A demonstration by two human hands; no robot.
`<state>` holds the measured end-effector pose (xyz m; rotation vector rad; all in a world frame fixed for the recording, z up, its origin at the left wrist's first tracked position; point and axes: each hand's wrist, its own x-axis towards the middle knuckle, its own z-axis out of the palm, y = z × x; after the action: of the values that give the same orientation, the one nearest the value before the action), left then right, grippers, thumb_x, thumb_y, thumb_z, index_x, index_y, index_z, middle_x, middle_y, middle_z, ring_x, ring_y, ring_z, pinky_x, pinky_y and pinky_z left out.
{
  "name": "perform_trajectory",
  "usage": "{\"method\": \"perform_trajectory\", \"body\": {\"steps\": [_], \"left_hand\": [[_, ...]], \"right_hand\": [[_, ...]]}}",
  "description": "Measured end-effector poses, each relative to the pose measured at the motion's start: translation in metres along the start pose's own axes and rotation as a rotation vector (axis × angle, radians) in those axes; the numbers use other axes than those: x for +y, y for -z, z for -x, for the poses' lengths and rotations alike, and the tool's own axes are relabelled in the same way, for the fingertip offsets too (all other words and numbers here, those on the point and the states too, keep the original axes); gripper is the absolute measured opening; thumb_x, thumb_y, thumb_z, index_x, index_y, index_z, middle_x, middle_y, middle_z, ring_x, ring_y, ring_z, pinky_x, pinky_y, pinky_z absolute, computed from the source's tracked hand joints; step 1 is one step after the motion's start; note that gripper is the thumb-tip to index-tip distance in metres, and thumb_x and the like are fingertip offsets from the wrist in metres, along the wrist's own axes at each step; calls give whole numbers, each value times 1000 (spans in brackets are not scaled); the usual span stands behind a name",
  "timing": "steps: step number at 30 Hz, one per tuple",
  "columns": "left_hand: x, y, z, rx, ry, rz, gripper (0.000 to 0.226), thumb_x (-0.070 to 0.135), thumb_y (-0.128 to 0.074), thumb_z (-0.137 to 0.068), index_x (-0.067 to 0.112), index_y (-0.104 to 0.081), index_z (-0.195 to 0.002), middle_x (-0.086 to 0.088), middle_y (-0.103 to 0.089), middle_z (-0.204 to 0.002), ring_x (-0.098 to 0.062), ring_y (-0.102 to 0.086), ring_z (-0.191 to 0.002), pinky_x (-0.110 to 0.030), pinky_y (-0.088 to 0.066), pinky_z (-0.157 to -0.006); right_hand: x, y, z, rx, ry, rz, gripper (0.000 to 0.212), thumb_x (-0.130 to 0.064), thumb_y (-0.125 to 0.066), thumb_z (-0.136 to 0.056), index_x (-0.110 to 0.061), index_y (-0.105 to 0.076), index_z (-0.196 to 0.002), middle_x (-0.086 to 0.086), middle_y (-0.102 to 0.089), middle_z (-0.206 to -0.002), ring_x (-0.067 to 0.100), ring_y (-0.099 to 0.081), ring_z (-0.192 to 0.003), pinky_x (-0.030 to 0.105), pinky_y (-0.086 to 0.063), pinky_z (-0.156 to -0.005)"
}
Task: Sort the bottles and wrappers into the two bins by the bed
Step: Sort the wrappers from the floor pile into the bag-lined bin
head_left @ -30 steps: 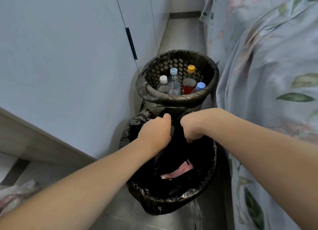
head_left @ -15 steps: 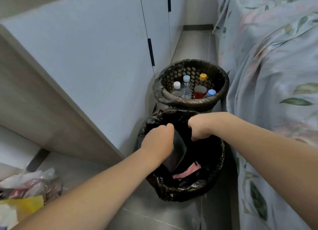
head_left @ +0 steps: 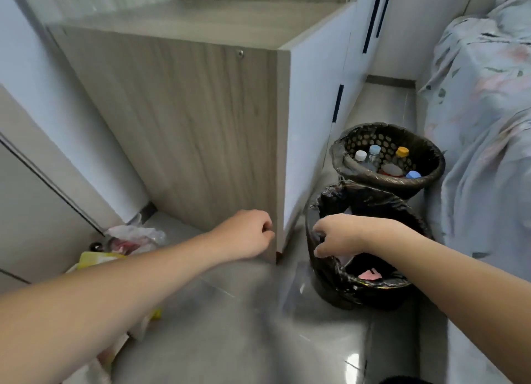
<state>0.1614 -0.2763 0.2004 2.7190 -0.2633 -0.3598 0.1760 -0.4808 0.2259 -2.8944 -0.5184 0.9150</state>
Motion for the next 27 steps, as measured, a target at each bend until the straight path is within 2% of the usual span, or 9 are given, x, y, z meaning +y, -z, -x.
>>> {"method": "perform_trajectory", "body": {"steps": [3,7,11,14,17,20,23,25,27], "left_hand": [[-47,14,14,44,32,-75,22,34,-55,-93,15,-65,-100,-5,-68,-106,-25,-61,-102,-34,-50,-85],[-118,31,38,99,124,-67,20,32,-56,-92,14,-65,-96,-7,-68,-105,-27,-61,-101,-33,-49,-80],[-195,40,75,193,280,85,17,28,-55,-92,15,-66,-95,1,-66,-93,-19,-60,-91,-27,-43,-71],[-256,34,108,261,399,198,19,26,-54,-92,13,-67,-95,0,-67,-88,-21,-61,-90,-31,-49,-79],[-314,22,145,346,520,285,19,25,-53,-92,12,-64,-102,-4,-68,-94,-25,-63,-87,-35,-52,-79],[-360,10,191,458,647,296,20,23,-52,-93,16,-63,-108,-5,-69,-102,-27,-63,-92,-36,-51,-80],[-394,-8,247,597,728,316,21,17,-51,-94,9,-63,-109,-11,-68,-106,-31,-62,-99,-38,-50,-84],[-412,-24,289,676,822,326,27,16,-51,-96,8,-62,-119,-9,-66,-118,-26,-59,-111,-32,-44,-95],[-426,-42,330,792,900,309,28,15,-49,-97,9,-61,-121,-8,-64,-122,-25,-58,-113,-28,-39,-97]], "right_hand": [[-57,5,-21,18,80,48,36,-31,-55,-87,-10,-59,-116,6,-62,-120,27,-57,-108,32,-49,-90],[-138,3,-64,33,171,82,28,-28,-57,-87,-6,-60,-105,10,-63,-108,28,-58,-99,27,-43,-75],[-225,-11,-105,17,276,126,38,-30,-57,-85,-9,-60,-116,10,-63,-119,29,-60,-108,34,-50,-90],[-290,-29,-132,-9,348,152,48,-30,-55,-87,-11,-52,-131,8,-56,-131,27,-54,-118,37,-47,-98],[-350,-50,-154,-42,421,197,42,-26,-53,-87,-11,-54,-127,7,-57,-128,27,-55,-115,36,-48,-96],[-403,-72,-169,-82,499,230,42,-25,-53,-91,-12,-51,-131,6,-54,-131,26,-51,-119,34,-45,-96],[-457,-96,-173,-130,571,258,43,-28,-54,-92,-14,-50,-132,6,-55,-130,25,-53,-117,34,-46,-95],[-496,-111,-170,-183,632,306,43,-27,-53,-93,-12,-49,-133,8,-56,-129,27,-53,-118,30,-45,-92],[-534,-125,-163,-196,711,336,41,-25,-51,-94,-10,-50,-132,9,-56,-129,28,-52,-120,29,-44,-92]]}}
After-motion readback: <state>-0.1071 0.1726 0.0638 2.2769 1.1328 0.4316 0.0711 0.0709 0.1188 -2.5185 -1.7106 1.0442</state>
